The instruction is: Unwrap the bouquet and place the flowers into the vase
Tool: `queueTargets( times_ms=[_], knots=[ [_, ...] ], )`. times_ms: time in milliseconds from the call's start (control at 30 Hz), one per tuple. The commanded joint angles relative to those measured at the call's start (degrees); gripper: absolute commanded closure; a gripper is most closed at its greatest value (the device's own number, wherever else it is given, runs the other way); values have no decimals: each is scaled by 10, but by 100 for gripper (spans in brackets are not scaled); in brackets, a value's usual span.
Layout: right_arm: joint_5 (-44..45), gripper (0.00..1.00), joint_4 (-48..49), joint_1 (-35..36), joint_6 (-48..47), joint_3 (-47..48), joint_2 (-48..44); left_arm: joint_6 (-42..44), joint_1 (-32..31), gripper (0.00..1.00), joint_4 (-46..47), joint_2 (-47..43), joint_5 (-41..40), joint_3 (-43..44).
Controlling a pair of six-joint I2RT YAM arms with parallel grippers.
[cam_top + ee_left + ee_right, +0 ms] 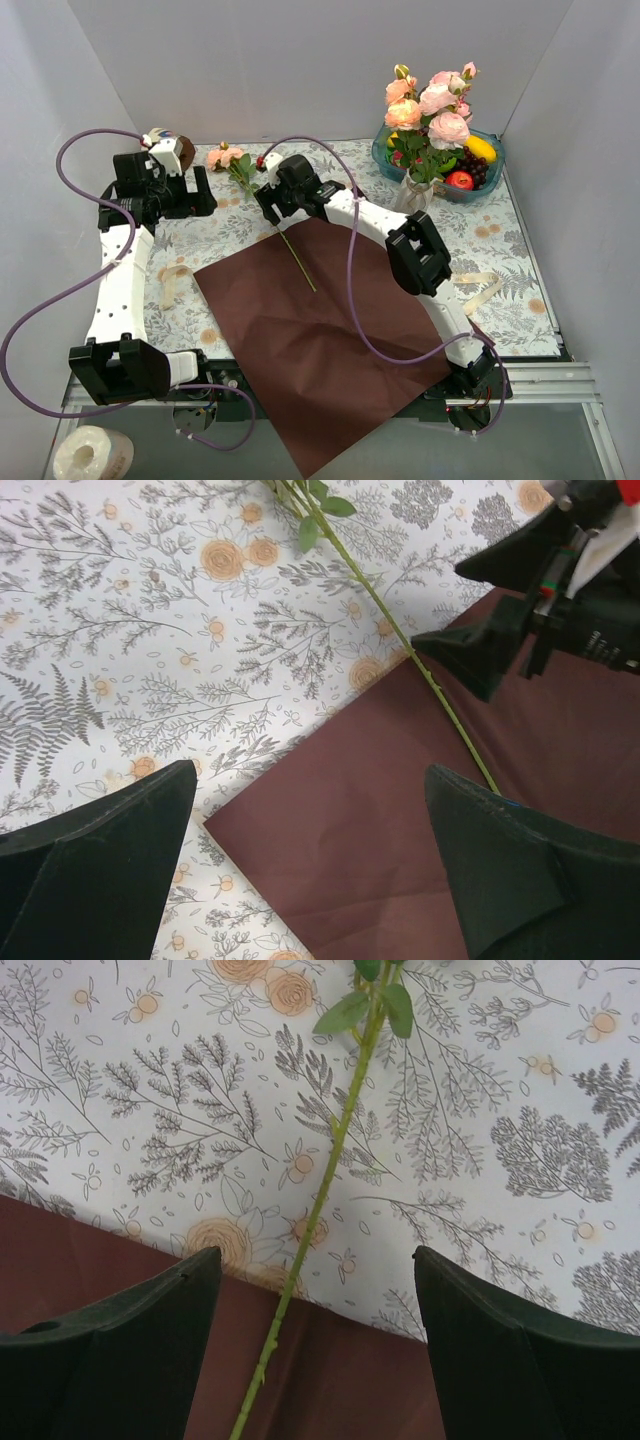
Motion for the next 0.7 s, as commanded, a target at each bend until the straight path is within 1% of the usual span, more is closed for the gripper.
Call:
queueTargets(
  times_ms=[0,100,300,433,600,667],
  knots=[
    [-17,16,18,12,17,69,32,18,1,2,5,-21,31,-21],
    [-15,18,23,17,17,72,57,25,1,2,4,-21,39,-27],
    [-7,24,33,22,17,68,83,28,1,2,7,-22,50,-35],
    [8,33,37,22,17,69,95,31,1,2,0,-21,64,-36],
    [19,39,48,22,17,55,96,33,2,2,-3,-30,71,-44],
    [19,44,50,23,17,52,95,33,1,2,0,-37,79,-50]
  ],
)
